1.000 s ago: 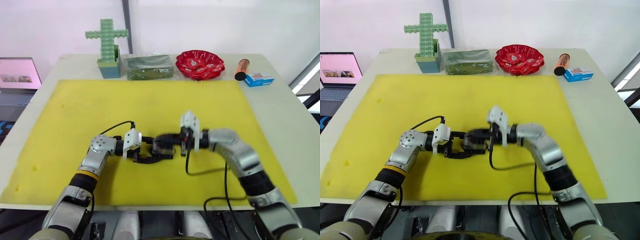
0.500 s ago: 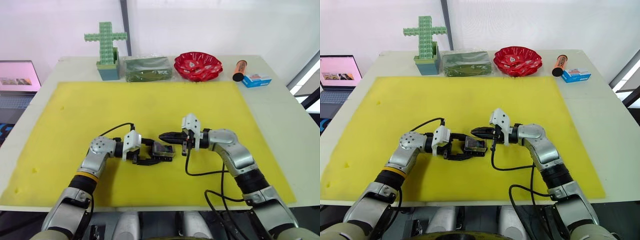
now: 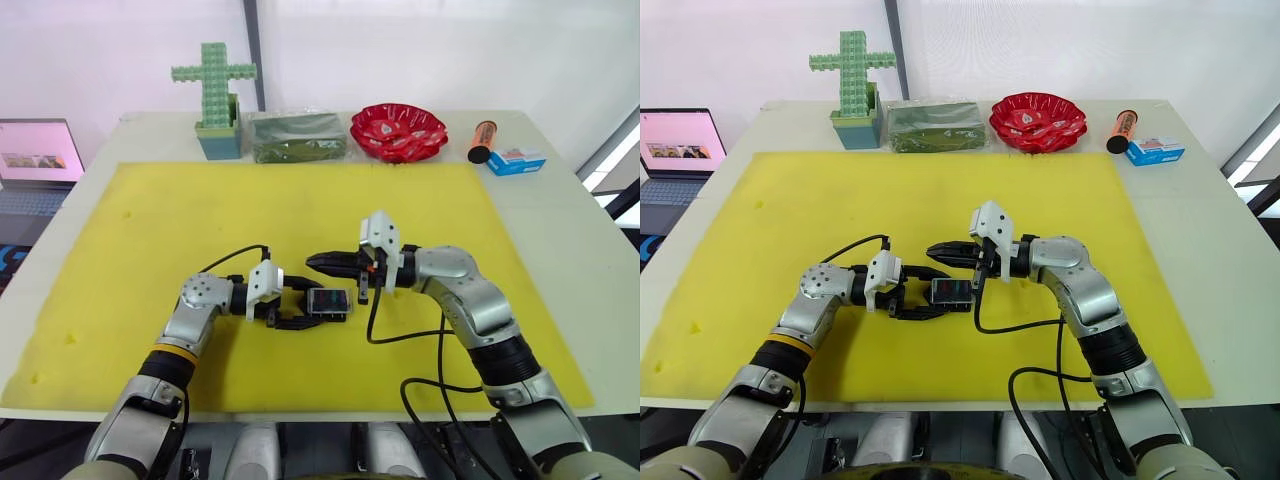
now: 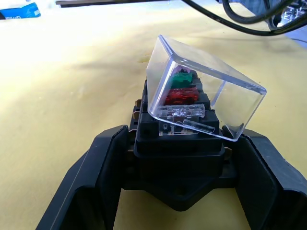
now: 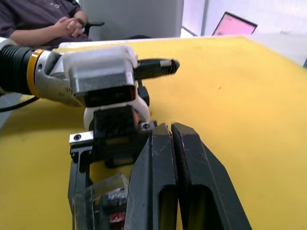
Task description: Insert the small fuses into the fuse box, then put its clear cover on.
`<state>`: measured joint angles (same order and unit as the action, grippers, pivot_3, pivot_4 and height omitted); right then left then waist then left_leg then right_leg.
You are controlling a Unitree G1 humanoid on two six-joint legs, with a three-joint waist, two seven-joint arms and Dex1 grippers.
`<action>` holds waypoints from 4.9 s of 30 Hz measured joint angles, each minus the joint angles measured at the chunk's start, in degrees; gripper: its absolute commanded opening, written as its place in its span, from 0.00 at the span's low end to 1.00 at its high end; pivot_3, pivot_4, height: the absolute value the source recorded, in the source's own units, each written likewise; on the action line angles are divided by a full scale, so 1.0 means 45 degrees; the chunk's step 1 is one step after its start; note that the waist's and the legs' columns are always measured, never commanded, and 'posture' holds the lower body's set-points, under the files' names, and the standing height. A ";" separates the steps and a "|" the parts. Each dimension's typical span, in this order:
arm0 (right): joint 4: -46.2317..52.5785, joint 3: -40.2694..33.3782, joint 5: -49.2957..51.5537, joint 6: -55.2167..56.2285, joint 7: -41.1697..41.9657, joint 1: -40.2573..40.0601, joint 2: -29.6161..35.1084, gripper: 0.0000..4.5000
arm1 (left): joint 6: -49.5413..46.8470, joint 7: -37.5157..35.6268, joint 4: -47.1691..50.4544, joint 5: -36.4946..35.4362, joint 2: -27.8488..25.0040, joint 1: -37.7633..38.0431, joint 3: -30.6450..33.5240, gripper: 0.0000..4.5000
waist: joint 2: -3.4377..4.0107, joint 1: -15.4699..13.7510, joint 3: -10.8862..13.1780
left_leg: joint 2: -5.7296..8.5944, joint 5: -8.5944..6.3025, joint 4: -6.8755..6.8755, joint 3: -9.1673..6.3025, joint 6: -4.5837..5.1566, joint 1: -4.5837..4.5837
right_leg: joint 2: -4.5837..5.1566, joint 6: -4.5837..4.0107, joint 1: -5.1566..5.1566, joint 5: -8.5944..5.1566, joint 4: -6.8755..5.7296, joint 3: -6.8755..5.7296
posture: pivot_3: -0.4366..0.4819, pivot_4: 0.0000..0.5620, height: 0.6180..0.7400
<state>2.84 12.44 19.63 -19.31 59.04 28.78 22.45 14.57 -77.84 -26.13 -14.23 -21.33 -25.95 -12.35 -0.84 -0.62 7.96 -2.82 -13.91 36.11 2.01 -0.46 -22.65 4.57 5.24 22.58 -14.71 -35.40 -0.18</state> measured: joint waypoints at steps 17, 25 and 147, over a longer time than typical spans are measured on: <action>0.3350 -0.0456 0.0413 -0.0767 0.0745 -0.1614 0.2971 0.46 | 0.0002 0.0036 0.0192 -0.0018 0.0006 0.0112 0.0029 0.62 | -0.0002 -0.0020 0.0002 | 0.0000 0.0000 0.0006 -0.0006 0.0000 -0.0071 | 0.0002 -0.0004 0.0045 -0.0002 0.0037 -0.0004 | 0.48 0.27 1.00; 0.3209 0.0115 -0.1275 0.2104 0.0811 -0.2297 0.3249 0.46 | 0.0004 0.0049 0.0284 -0.0017 0.0011 0.0173 0.0060 0.62 | -0.0006 -0.0018 0.0004 | 0.0001 0.0000 0.0013 -0.0004 0.0000 -0.0093 | -0.0001 -0.0002 0.0060 -0.0002 0.0048 -0.0004 | 0.48 0.27 1.00; 0.3717 -0.0058 0.0313 -0.3842 0.0941 0.0855 0.2189 0.95 | 0.0232 0.0188 0.0444 0.0100 0.0004 0.0427 0.0067 0.62 | -0.0007 0.0002 0.0004 | 0.0000 0.0001 0.0015 -0.0011 0.0000 -0.0123 | 0.0000 -0.0002 0.0096 0.0002 0.0038 -0.0005 | 0.48 0.27 1.00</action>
<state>19.56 12.18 21.04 -36.60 63.27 32.63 32.30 15.62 -76.99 -24.13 -13.78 -21.31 -24.03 -12.05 -0.87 -0.61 7.97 -2.82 -13.91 36.18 1.96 -0.46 -23.21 4.57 5.24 23.01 -14.70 -35.23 -0.20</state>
